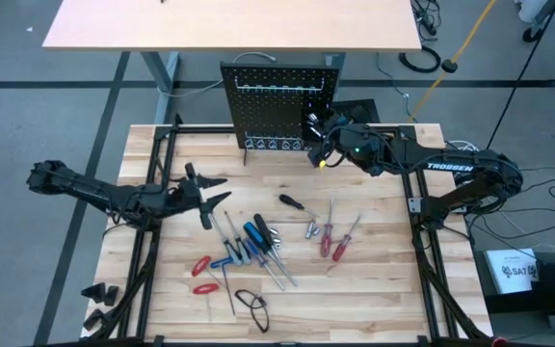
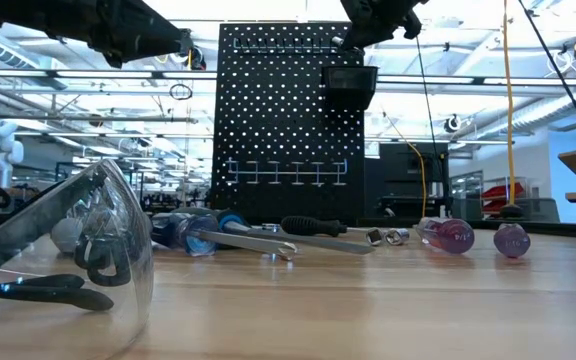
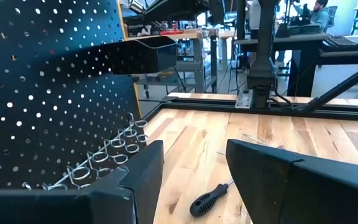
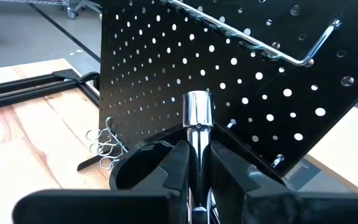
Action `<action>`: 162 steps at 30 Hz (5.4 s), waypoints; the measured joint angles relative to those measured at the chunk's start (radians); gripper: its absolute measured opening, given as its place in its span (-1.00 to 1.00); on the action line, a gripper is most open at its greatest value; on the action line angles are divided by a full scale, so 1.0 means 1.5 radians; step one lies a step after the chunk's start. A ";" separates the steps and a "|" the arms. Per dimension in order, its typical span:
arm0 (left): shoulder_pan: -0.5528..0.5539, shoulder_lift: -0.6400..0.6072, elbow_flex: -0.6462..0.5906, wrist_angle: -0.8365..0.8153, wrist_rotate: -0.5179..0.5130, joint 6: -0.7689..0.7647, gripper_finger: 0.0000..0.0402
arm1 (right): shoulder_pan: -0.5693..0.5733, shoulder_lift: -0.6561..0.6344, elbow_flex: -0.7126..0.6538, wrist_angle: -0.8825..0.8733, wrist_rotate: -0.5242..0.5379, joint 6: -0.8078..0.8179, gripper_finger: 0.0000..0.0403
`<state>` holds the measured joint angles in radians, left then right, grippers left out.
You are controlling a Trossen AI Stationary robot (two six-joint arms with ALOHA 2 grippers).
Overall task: Hang tools onto peg board
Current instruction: Put the extension bar into the black bin on the pegboard, then put the socket into the black bin on the pegboard
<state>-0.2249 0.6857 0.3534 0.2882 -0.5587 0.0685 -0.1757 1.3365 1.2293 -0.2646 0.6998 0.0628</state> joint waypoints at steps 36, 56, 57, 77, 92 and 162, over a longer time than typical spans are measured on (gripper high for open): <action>0.000 0.000 0.000 -0.048 0.004 0.000 -0.08 | 0.145 0.004 0.000 -0.028 -0.213 0.003 -0.61; 0.003 0.099 0.000 0.009 0.214 -0.024 -0.08 | 0.273 0.191 0.000 -0.176 -0.227 0.085 -0.61; 0.003 0.120 0.004 0.014 0.213 -0.022 -0.08 | 0.275 0.198 0.000 -0.176 -0.227 0.087 -0.61; 0.089 0.522 0.307 -0.210 0.302 -0.024 -0.08 | 0.303 0.228 -0.066 -0.241 -0.315 0.160 -0.61; 0.124 0.689 0.377 -0.216 0.399 0.021 -0.08 | 0.293 0.225 -0.186 -0.112 -0.313 0.112 -0.61; 0.170 0.507 0.223 0.005 0.689 0.010 -0.68 | 0.275 0.225 -0.065 0.020 -0.312 -0.071 -0.61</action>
<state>0.0306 1.4456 0.6884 0.2959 0.4745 0.0840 0.2375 1.6733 1.1318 -0.2349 0.2323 -0.0432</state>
